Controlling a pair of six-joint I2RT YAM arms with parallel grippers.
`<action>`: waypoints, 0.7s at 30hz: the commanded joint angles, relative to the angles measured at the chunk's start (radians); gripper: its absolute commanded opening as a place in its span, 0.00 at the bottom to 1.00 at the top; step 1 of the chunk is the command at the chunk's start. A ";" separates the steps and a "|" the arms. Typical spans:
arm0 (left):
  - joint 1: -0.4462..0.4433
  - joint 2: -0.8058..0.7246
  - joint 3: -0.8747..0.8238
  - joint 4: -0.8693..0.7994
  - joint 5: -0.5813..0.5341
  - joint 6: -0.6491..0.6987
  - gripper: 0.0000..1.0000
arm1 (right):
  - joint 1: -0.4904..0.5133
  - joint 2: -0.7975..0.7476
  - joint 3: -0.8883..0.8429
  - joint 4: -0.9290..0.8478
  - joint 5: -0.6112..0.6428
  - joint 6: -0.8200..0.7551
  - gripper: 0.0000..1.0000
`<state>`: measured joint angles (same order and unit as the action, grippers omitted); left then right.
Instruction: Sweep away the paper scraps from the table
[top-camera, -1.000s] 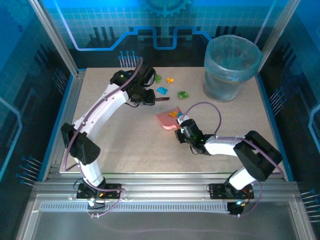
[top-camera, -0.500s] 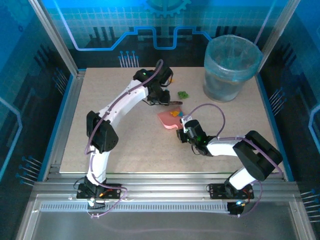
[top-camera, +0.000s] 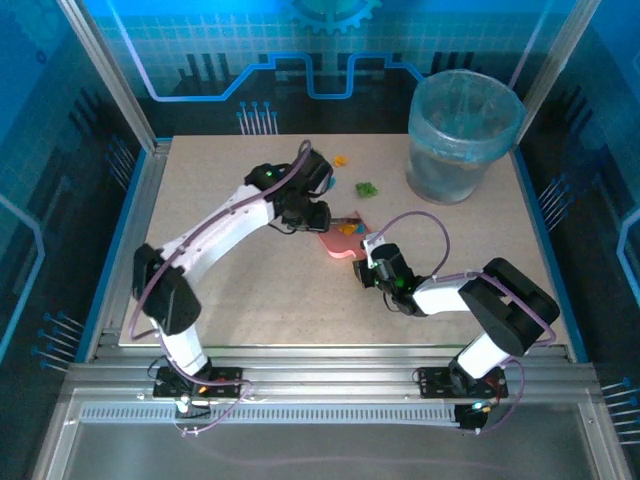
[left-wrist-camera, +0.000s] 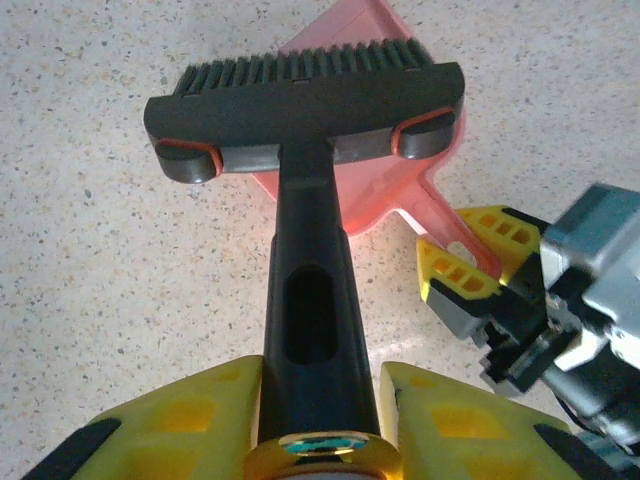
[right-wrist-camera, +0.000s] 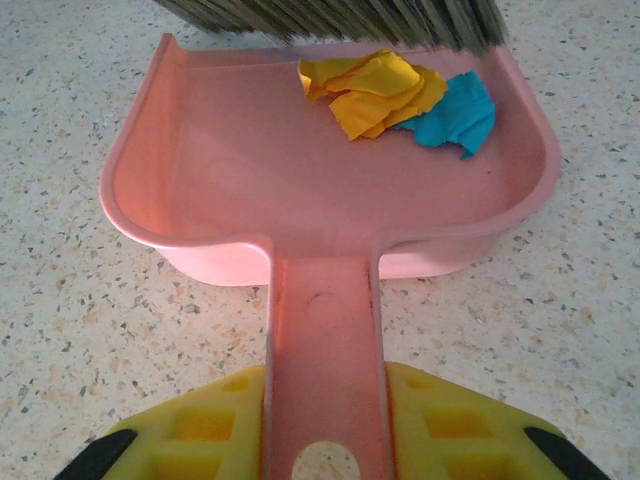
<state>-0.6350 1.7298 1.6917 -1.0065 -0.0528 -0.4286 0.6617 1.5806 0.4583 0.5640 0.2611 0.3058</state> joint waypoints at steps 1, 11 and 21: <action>-0.009 -0.120 -0.051 0.100 -0.003 -0.046 0.00 | 0.014 0.021 -0.036 0.008 0.037 -0.021 0.00; -0.007 -0.306 -0.258 0.260 -0.173 -0.105 0.00 | 0.033 -0.003 -0.060 0.029 0.070 -0.063 0.00; -0.008 -0.575 -0.683 0.608 -0.321 -0.133 0.00 | 0.027 -0.242 -0.144 -0.100 0.067 0.001 0.00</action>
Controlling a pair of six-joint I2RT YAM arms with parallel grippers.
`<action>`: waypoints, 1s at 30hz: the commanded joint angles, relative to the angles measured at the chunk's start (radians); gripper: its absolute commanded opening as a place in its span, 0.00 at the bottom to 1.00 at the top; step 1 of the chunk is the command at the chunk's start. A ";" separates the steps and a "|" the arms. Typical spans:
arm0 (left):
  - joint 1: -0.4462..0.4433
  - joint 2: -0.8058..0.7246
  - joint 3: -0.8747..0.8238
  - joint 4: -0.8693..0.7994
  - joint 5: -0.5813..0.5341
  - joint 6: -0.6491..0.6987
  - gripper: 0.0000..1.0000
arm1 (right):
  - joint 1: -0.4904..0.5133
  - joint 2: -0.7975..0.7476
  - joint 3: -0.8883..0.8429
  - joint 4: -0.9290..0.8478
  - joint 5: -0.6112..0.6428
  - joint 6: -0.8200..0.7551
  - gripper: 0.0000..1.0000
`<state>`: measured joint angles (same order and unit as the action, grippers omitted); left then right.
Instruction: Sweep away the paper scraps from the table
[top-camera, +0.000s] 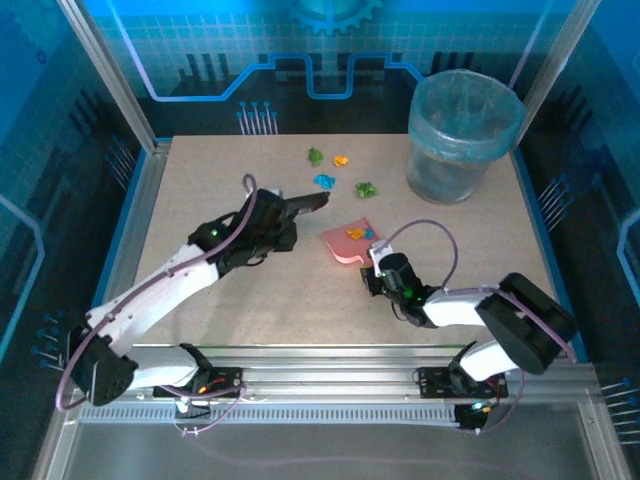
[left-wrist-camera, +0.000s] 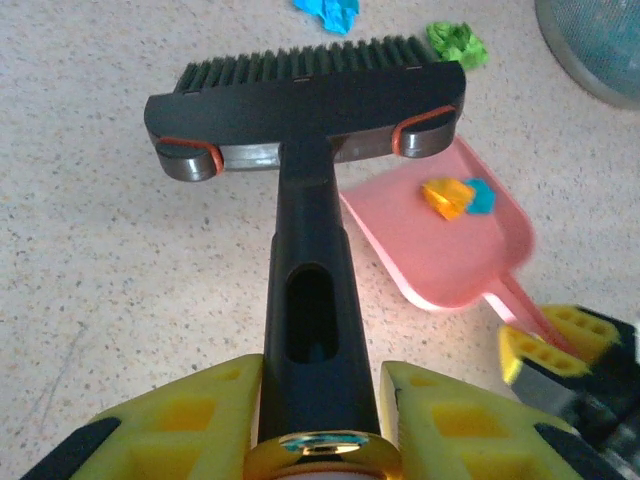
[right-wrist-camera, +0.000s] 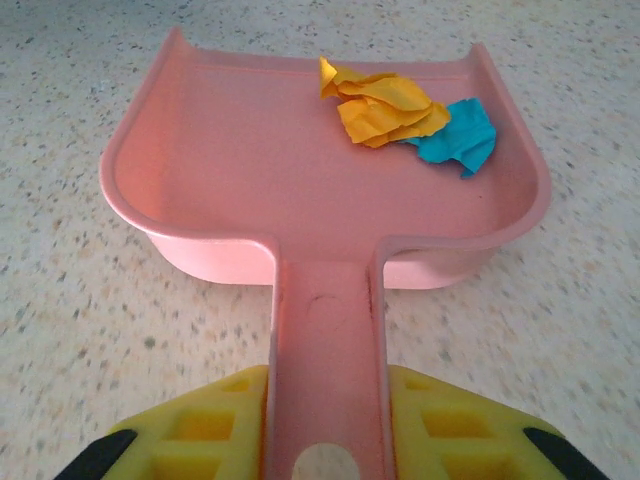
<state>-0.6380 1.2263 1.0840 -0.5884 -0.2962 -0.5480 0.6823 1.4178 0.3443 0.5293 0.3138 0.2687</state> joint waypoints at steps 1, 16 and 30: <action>-0.005 -0.096 -0.115 0.228 -0.096 -0.012 0.00 | 0.006 -0.124 -0.035 -0.099 0.017 0.041 0.00; -0.028 -0.199 -0.536 0.760 -0.093 0.025 0.00 | 0.003 -0.696 0.025 -0.566 0.086 0.015 0.00; -0.028 -0.187 -0.579 0.807 -0.105 -0.006 0.00 | 0.002 -0.704 0.449 -0.915 0.210 -0.103 0.00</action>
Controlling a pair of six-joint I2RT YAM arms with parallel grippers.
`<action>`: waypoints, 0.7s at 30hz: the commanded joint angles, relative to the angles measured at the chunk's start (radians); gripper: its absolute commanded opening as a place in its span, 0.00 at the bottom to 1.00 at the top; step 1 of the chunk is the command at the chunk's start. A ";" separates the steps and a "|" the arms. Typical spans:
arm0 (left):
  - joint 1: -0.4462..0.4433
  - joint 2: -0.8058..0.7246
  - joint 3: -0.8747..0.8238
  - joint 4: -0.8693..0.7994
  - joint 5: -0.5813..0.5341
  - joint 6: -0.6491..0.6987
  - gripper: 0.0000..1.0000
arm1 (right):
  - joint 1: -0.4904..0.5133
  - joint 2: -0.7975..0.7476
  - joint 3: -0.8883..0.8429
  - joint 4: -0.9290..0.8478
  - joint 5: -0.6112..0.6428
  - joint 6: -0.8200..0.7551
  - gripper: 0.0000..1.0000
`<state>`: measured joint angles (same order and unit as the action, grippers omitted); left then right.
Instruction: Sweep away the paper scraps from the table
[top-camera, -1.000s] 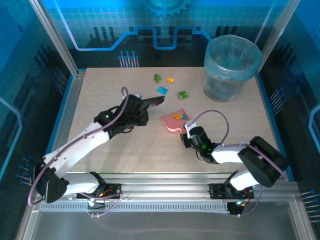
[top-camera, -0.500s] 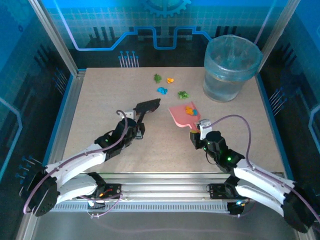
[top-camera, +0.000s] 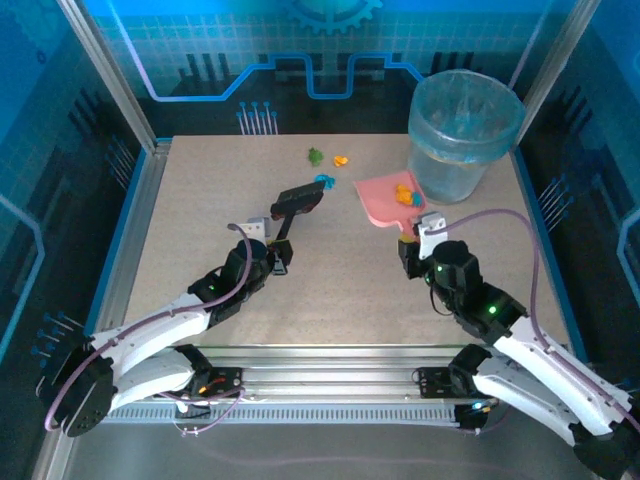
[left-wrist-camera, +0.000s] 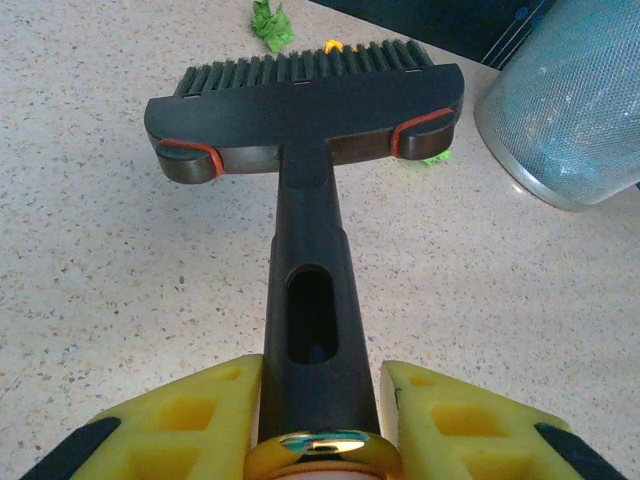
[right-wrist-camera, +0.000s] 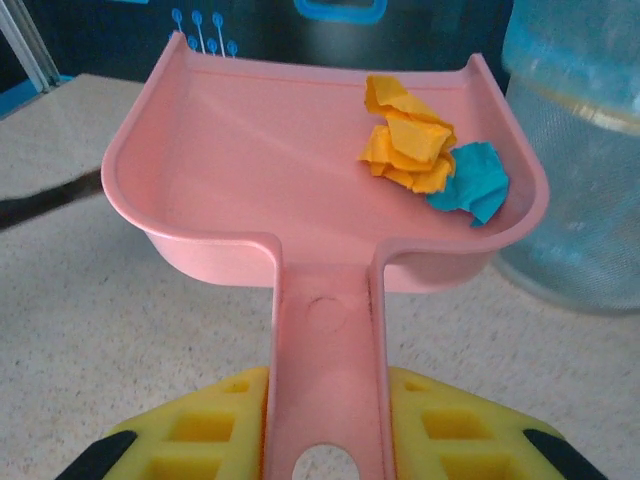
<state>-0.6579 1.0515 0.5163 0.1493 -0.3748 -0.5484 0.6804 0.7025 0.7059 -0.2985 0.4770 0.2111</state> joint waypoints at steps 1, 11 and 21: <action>-0.009 -0.013 -0.012 0.070 -0.026 -0.008 0.00 | 0.003 0.024 0.131 -0.108 0.060 -0.048 0.00; -0.009 -0.005 -0.015 0.071 -0.028 -0.019 0.00 | -0.143 0.330 0.660 -0.465 0.056 0.028 0.00; -0.008 -0.001 -0.013 0.066 -0.029 -0.025 0.00 | -0.469 0.597 1.057 -0.638 -0.274 0.206 0.00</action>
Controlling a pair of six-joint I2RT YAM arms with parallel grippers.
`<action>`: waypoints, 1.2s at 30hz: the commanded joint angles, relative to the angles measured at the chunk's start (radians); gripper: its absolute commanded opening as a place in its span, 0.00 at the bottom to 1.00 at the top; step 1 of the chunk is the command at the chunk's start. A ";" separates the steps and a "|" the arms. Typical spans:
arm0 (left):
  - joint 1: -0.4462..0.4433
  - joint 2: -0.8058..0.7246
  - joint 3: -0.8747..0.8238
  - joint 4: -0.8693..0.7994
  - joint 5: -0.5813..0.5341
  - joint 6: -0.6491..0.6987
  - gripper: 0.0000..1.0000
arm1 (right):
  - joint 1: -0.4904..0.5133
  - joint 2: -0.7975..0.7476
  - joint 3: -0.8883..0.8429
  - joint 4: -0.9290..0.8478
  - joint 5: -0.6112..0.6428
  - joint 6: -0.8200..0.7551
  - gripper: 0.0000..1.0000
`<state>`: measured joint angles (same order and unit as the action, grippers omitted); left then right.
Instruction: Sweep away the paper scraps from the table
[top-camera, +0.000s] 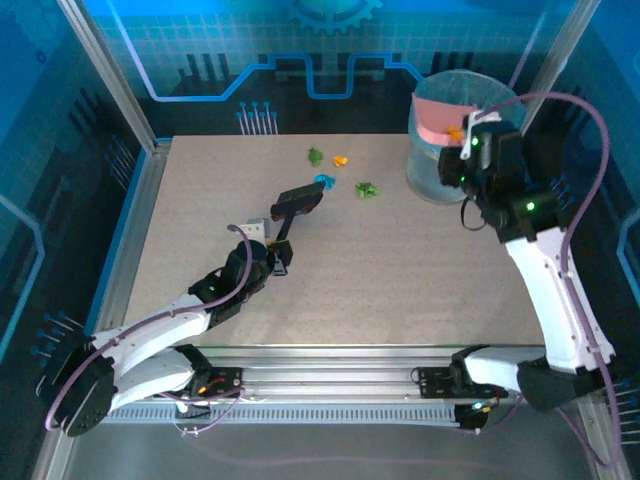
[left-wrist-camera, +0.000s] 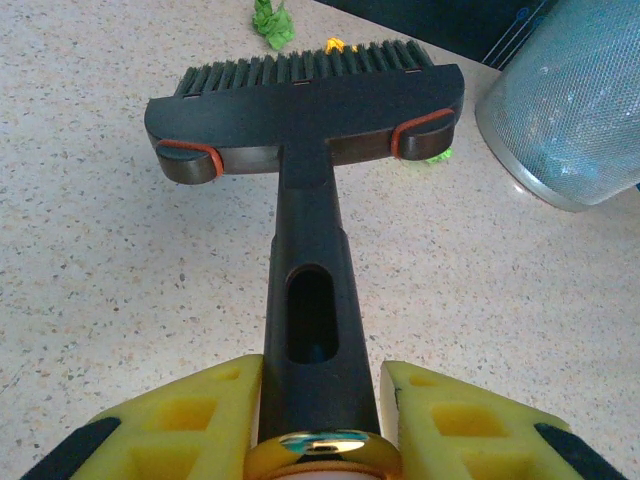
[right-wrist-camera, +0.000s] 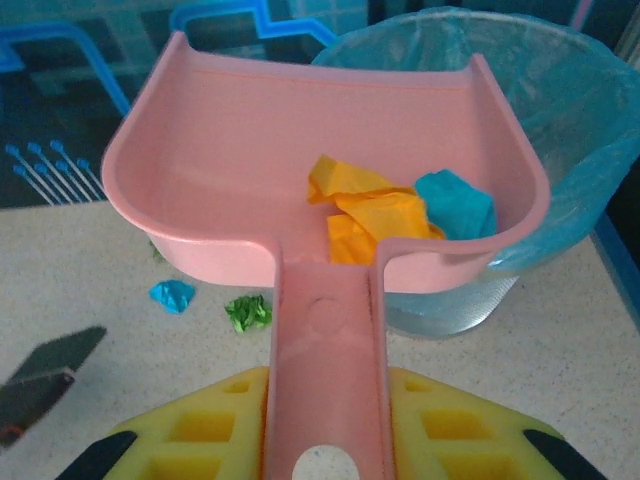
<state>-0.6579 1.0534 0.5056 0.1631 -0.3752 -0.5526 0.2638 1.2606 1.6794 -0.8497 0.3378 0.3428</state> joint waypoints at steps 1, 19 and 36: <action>-0.008 -0.002 -0.001 0.052 -0.028 -0.021 0.00 | -0.075 0.055 0.107 -0.079 -0.172 0.087 0.00; -0.008 0.013 0.008 0.045 -0.027 -0.026 0.00 | -0.376 0.372 0.428 -0.038 -0.691 0.597 0.00; -0.007 0.022 0.010 0.046 -0.029 -0.028 0.00 | -0.432 0.414 0.437 -0.036 -0.697 0.974 0.00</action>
<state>-0.6579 1.0706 0.5056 0.1631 -0.3782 -0.5777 -0.1581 1.7157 2.0899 -0.8898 -0.3790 1.2320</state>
